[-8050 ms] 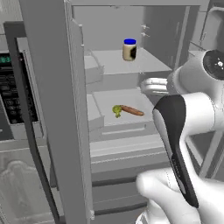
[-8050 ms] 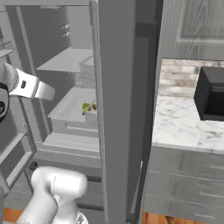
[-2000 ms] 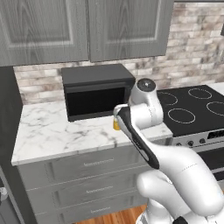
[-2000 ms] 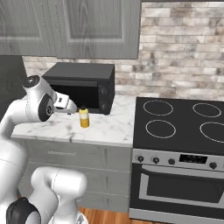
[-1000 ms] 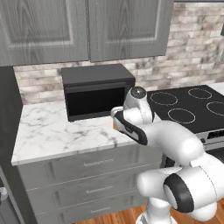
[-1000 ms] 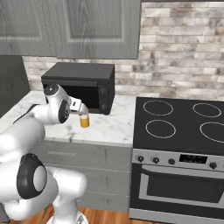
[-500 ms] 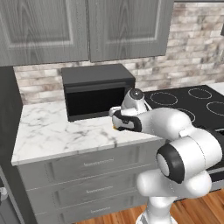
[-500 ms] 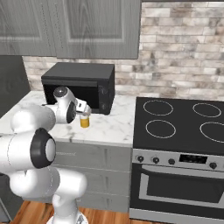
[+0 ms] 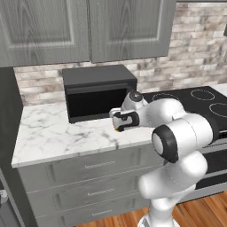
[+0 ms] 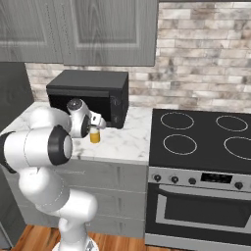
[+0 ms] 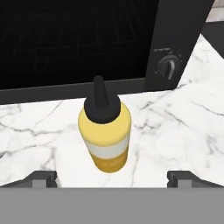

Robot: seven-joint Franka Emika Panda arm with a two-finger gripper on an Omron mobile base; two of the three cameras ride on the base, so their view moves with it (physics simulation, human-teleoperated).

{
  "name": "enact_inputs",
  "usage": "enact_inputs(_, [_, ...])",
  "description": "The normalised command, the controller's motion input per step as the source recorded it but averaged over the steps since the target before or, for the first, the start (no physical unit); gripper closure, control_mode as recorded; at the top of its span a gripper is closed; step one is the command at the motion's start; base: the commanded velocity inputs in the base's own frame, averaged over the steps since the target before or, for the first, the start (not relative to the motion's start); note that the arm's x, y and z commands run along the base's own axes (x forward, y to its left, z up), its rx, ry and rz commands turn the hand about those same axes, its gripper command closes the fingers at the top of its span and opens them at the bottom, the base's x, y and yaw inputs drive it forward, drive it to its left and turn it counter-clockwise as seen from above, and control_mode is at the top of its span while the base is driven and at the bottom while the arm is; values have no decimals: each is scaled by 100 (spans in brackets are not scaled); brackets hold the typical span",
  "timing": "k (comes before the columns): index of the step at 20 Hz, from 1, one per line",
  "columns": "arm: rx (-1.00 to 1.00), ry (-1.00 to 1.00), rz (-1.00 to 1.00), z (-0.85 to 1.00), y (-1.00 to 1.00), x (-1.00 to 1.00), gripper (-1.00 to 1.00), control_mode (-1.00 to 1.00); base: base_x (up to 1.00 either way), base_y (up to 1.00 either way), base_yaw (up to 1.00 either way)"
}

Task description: Place the mustard and mayonnaise from the counter to the top shelf of the fridge. If the existing items in the fridge are on the top shelf, move them to other shelves.

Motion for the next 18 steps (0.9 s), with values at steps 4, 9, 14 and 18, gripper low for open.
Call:
enact_inputs(4, [0, 0, 0, -13, 6, 33, -100, -100, 0, 0, 0])
enact_inputs(9, [0, 0, 0, -16, 7, 25, -100, -100, 0, 0, 0])
enact_inputs(14, [0, 0, 0, -15, 5, 27, -100, -100, 0, 0, 0])
enact_inputs(18, [0, 0, 0, -12, 0, 27, -100, -100, 0, 0, 0])
